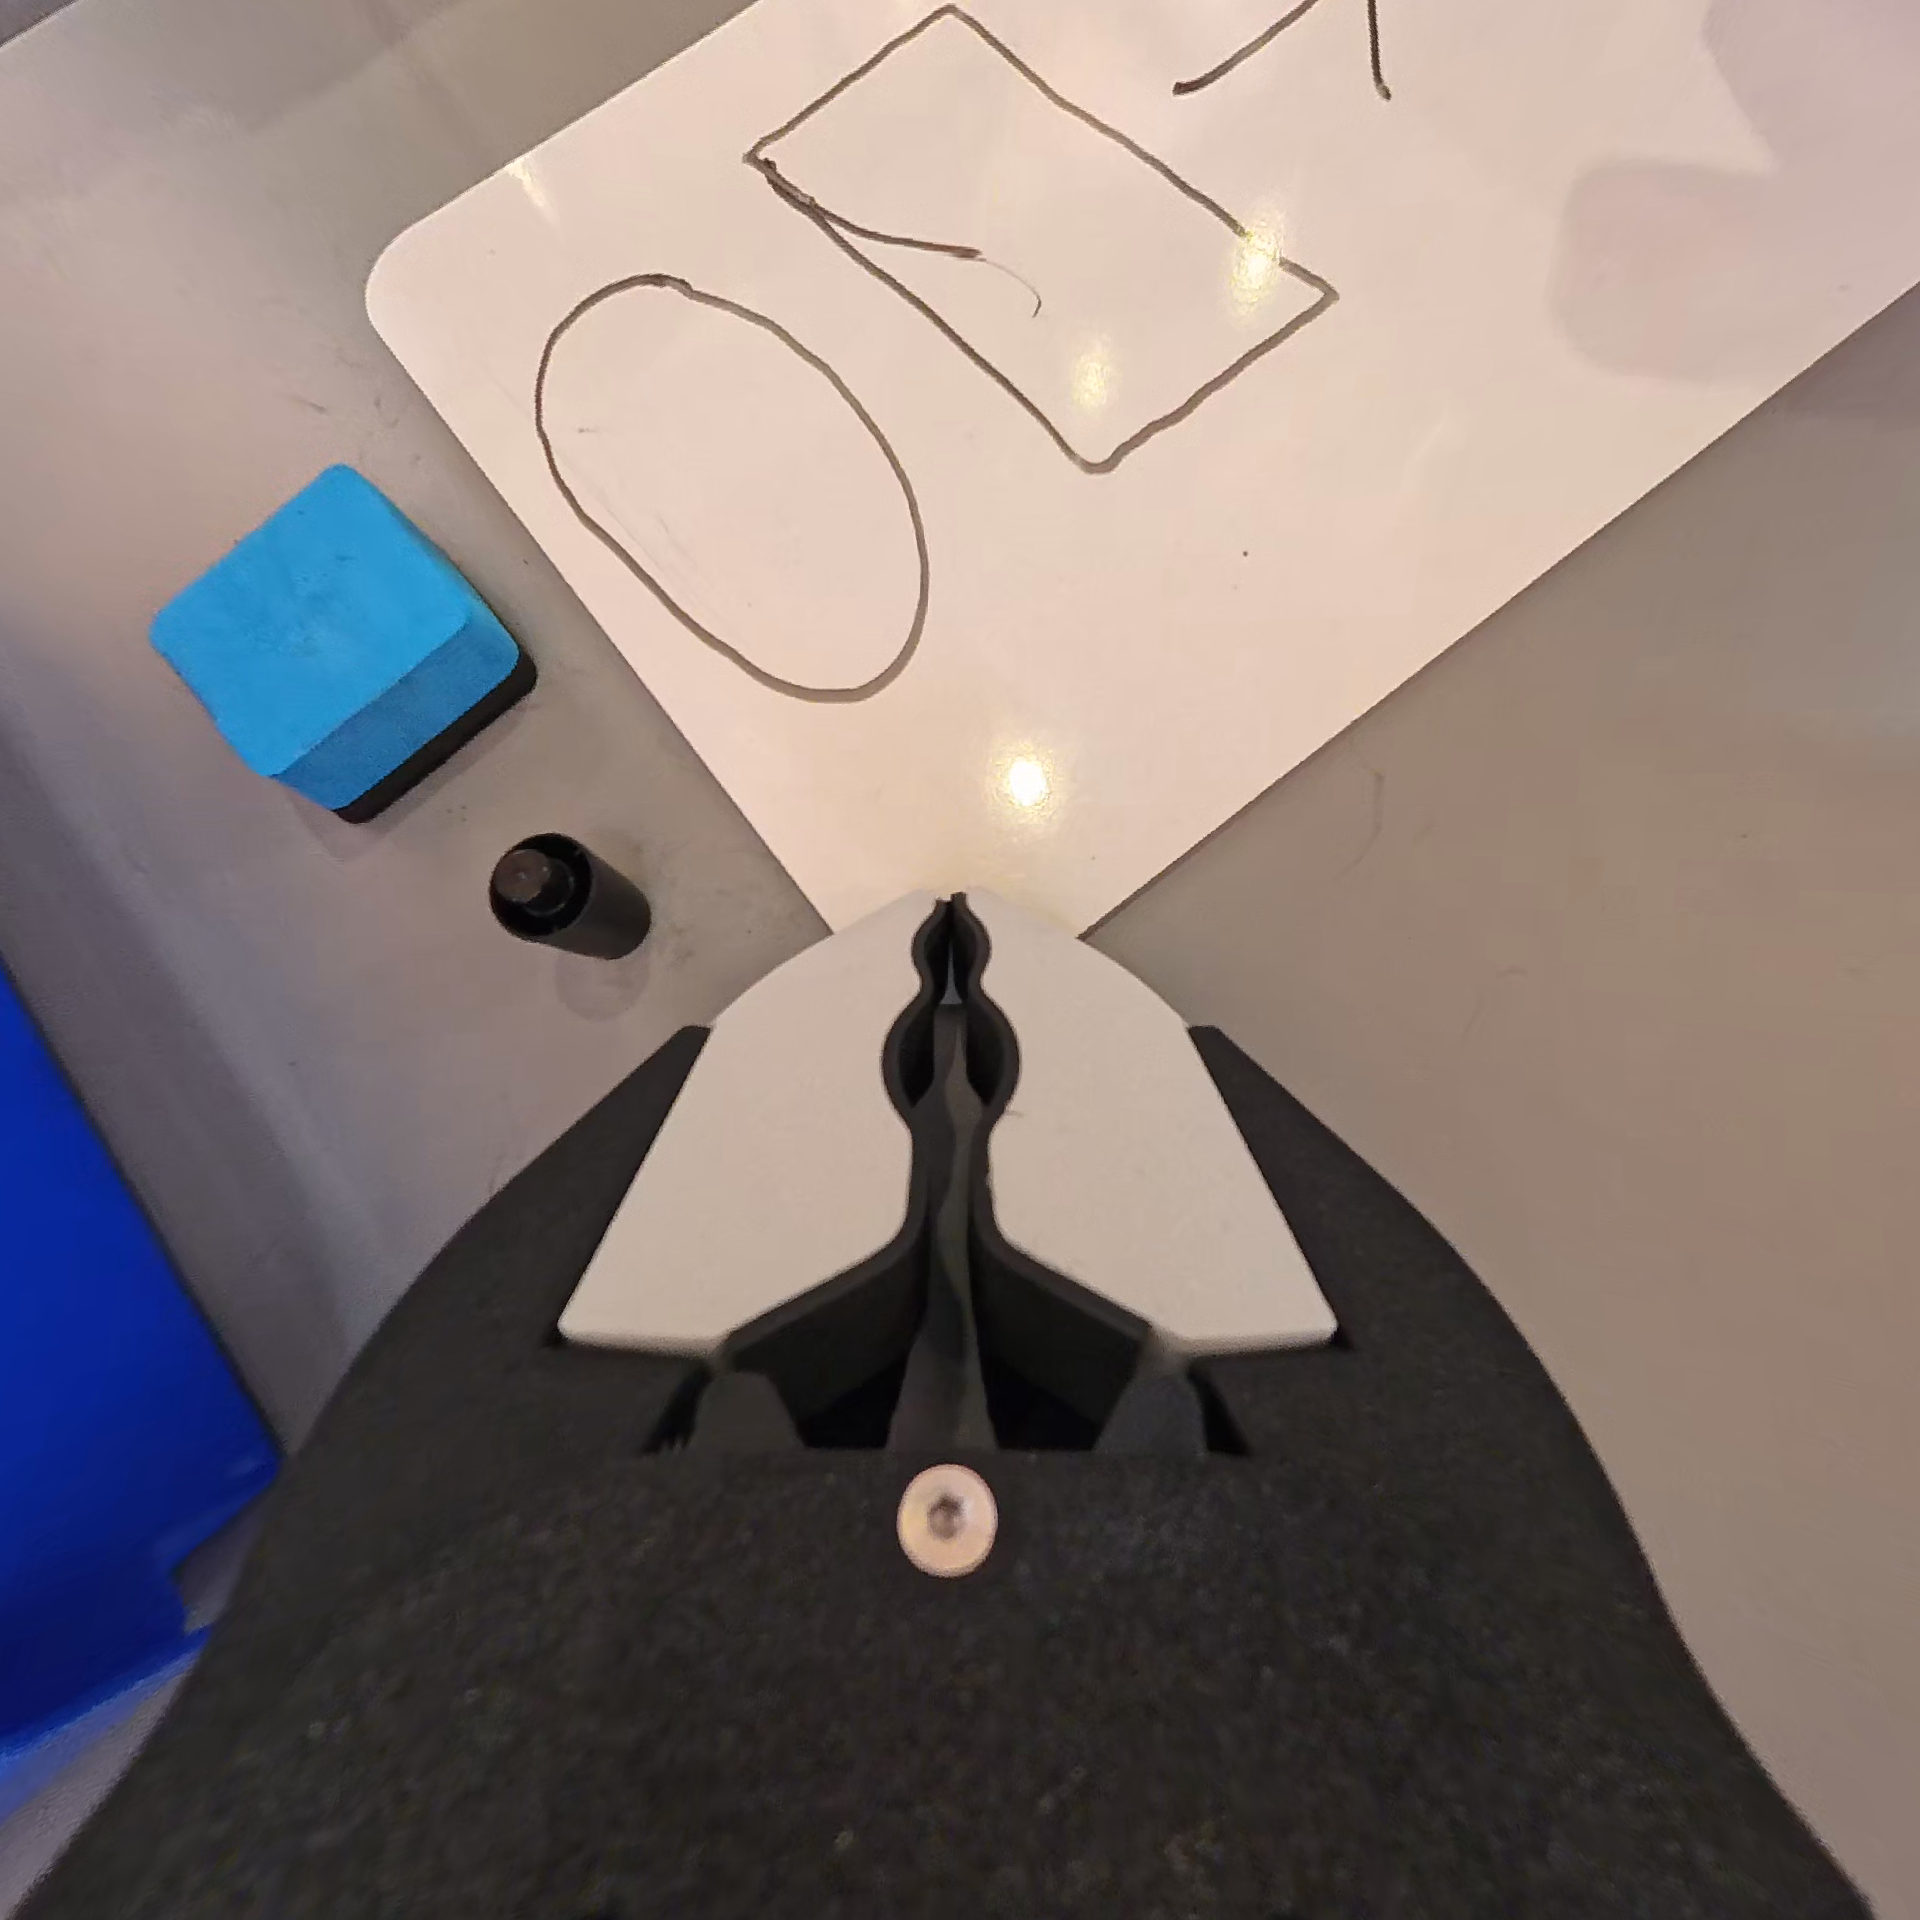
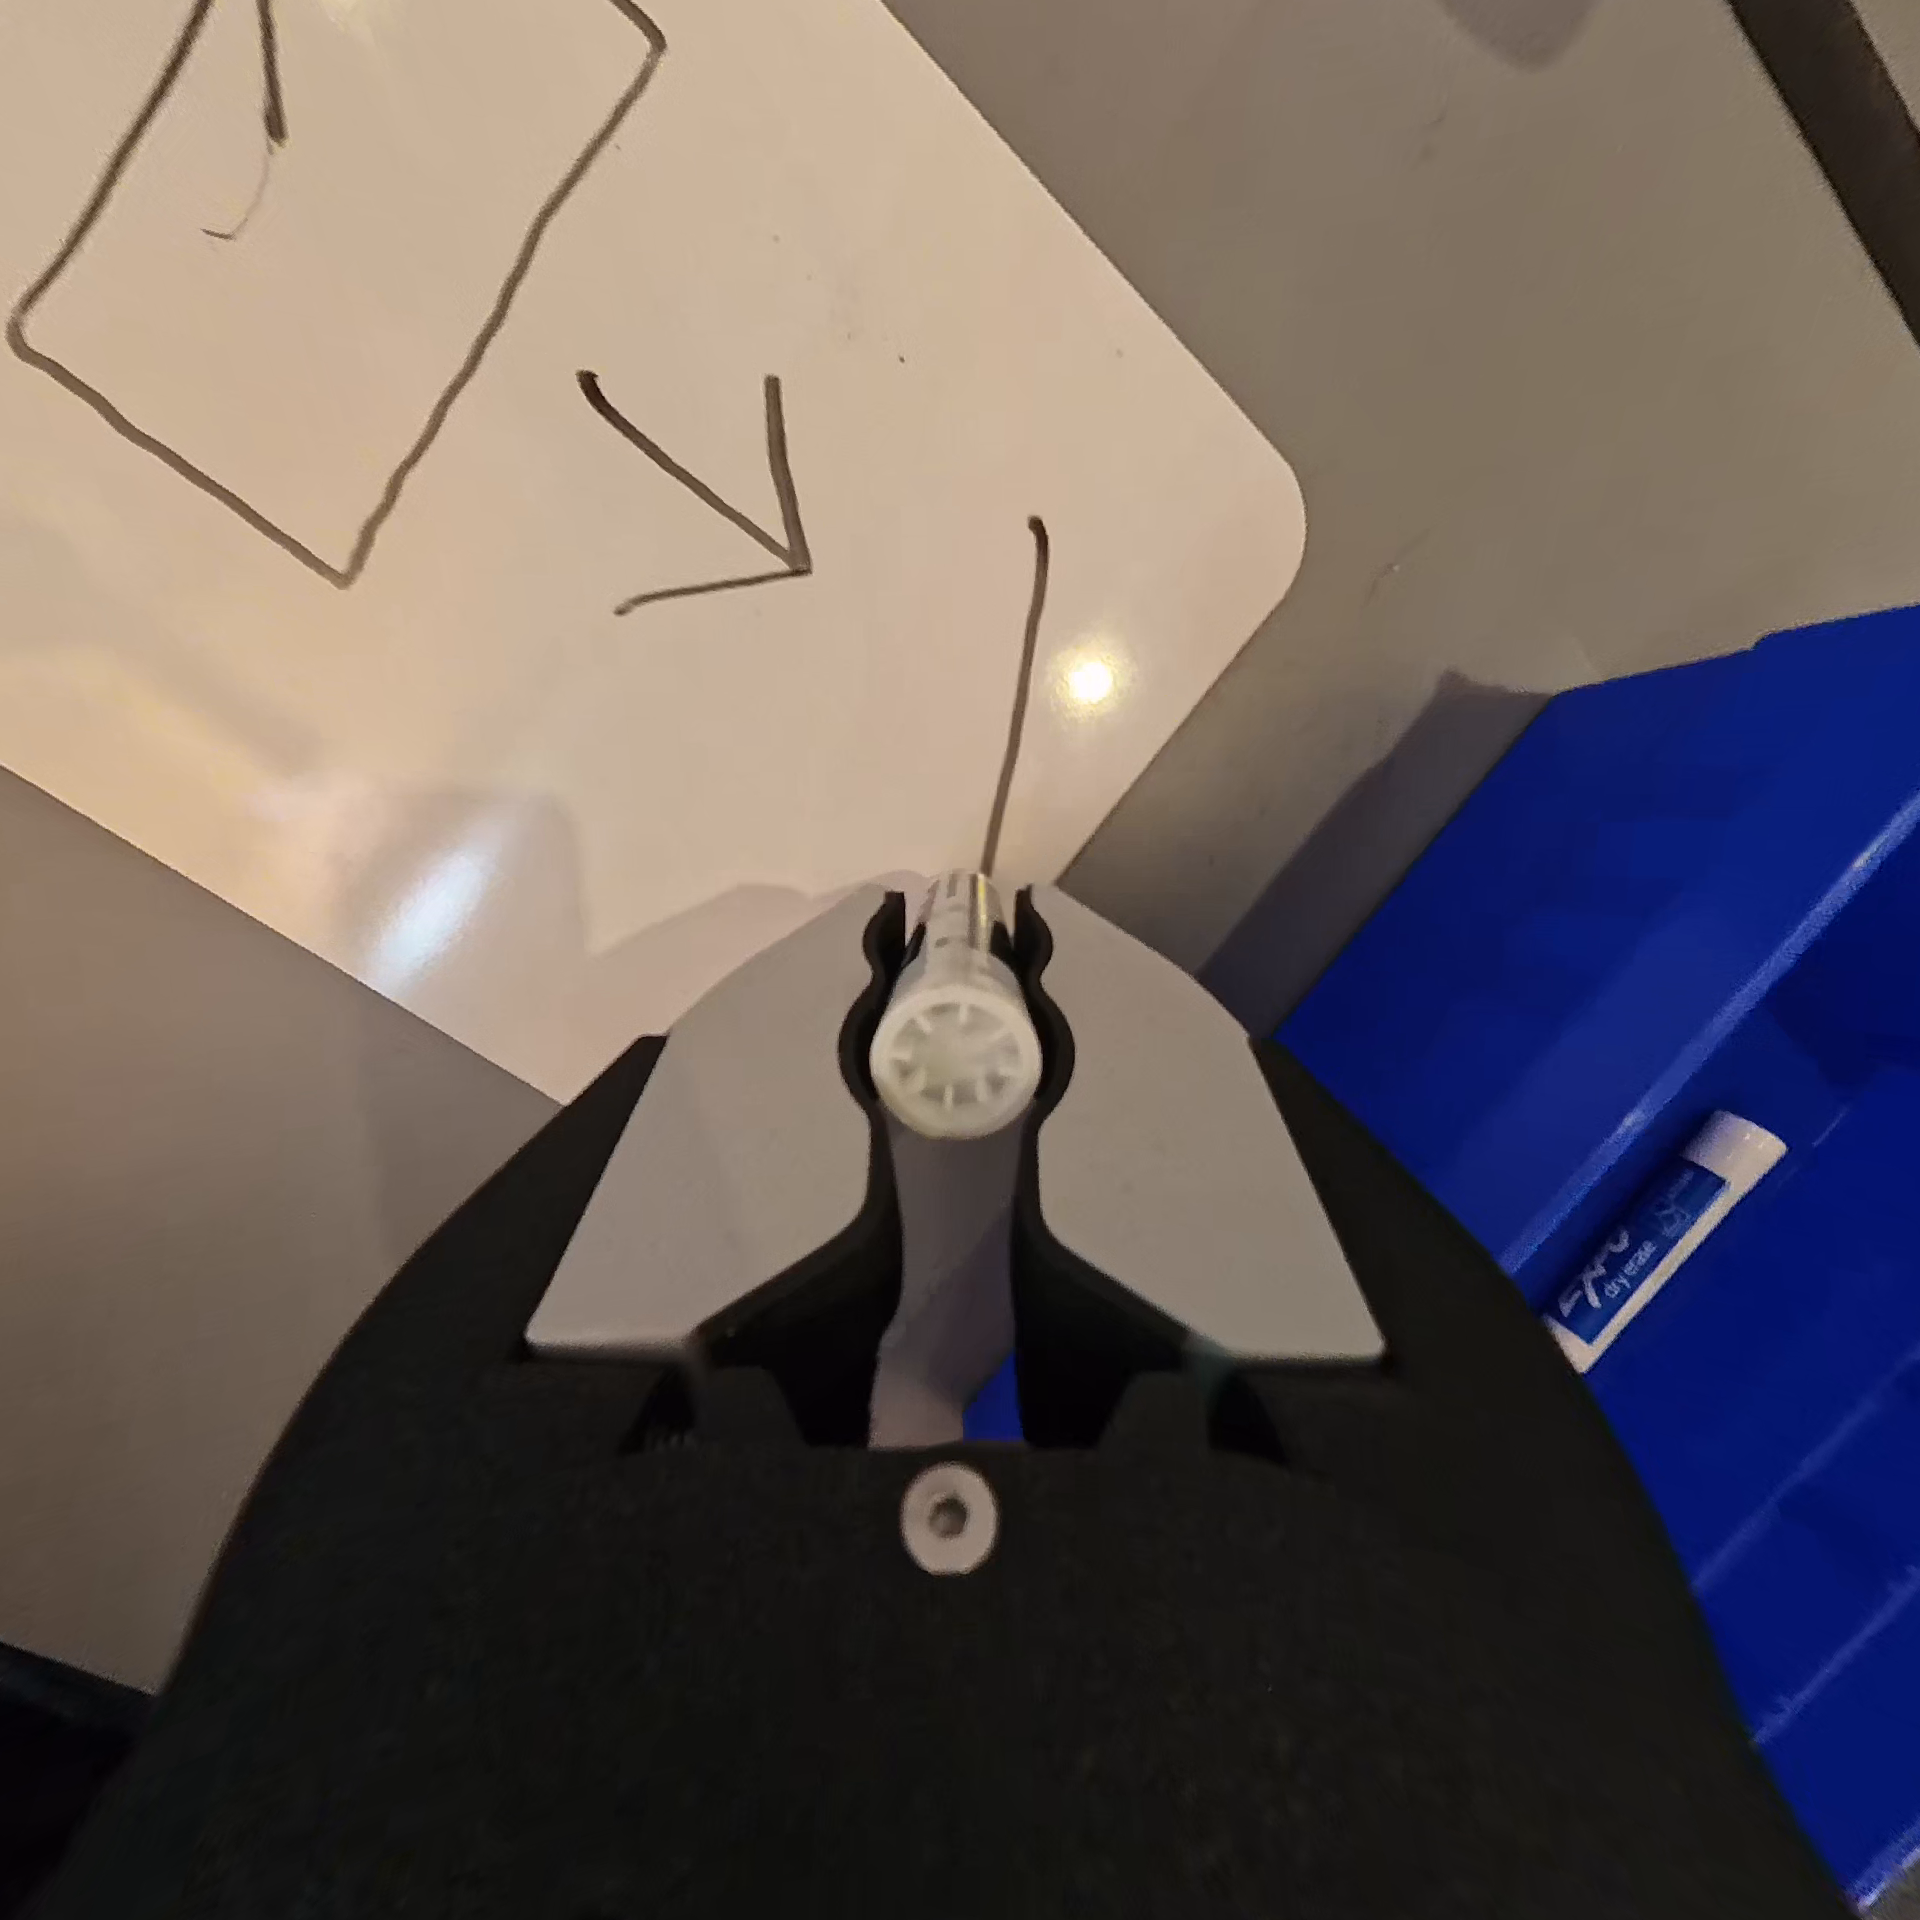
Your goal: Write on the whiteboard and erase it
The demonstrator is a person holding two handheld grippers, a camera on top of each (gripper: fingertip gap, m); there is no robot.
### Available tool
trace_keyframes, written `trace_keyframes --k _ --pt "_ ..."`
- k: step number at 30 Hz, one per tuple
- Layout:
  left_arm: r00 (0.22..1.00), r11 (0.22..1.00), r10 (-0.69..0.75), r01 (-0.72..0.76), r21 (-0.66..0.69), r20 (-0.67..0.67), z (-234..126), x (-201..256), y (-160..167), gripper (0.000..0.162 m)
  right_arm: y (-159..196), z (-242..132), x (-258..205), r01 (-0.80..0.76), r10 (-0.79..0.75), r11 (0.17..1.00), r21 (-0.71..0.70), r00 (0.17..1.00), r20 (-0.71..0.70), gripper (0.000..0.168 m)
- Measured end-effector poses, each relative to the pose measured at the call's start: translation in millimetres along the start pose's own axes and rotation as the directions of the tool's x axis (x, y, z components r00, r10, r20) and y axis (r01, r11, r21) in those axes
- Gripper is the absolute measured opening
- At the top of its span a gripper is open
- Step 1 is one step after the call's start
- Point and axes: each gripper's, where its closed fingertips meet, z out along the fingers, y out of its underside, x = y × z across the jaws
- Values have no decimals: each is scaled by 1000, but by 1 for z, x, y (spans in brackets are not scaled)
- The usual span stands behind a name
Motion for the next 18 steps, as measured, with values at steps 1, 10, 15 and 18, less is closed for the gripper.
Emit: trace_keyframes --k 1,10,15,18 --pt "1000 1000 1 -1 0 1 0 0 0 0 -3 0 -3 4 -4 1000 4 1000 3 21" --pt "1000 1000 0 0 2 -3 0 0 0 0 -33 6 -33 53 -54 998 25 998 42 20" --pt "1000 1000 -1 1 3 -5 0 0 0 0 -45 8 -48 98 -98 995 9 994 51 20" --pt "1000 1000 -1 1 3 -6 0 0 0 0 -49 7 -62 102 -104 994 26 989 103 20"
